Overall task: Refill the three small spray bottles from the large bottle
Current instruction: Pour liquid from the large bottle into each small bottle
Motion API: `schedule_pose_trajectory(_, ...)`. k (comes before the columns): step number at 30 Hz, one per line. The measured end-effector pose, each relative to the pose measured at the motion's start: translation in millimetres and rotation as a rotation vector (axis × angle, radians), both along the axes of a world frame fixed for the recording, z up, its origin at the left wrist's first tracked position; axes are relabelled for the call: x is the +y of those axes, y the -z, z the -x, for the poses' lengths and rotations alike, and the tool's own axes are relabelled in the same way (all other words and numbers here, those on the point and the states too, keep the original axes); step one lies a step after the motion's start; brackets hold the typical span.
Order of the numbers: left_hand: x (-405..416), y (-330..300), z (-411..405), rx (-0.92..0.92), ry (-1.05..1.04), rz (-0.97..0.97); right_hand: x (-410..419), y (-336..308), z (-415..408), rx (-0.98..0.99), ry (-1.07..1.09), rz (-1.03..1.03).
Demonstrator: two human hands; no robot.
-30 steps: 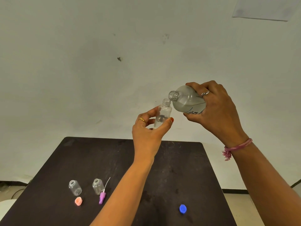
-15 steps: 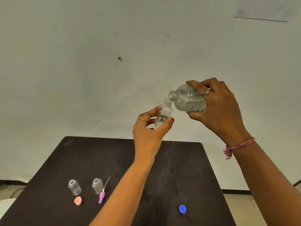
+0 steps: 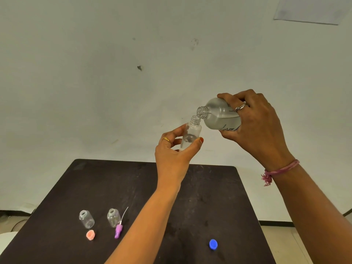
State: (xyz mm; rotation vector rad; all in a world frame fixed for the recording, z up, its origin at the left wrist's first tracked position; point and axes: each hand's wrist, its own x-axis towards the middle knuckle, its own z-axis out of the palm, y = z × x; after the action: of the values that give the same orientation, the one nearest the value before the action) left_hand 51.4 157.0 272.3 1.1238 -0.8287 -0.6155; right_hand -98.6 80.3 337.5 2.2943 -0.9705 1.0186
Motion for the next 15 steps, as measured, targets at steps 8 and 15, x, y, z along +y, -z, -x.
schedule_pose_trajectory(8, -0.4, -0.3, 0.5, -0.001, 0.000, -0.002, -1.0, 0.3, 0.6, 0.002, 0.006, -0.003)
schedule_pose_trajectory(15, 0.0, 0.3, 0.3, 0.007, 0.001, -0.005, -1.0, -0.1, -0.4, -0.001, 0.004, 0.001)
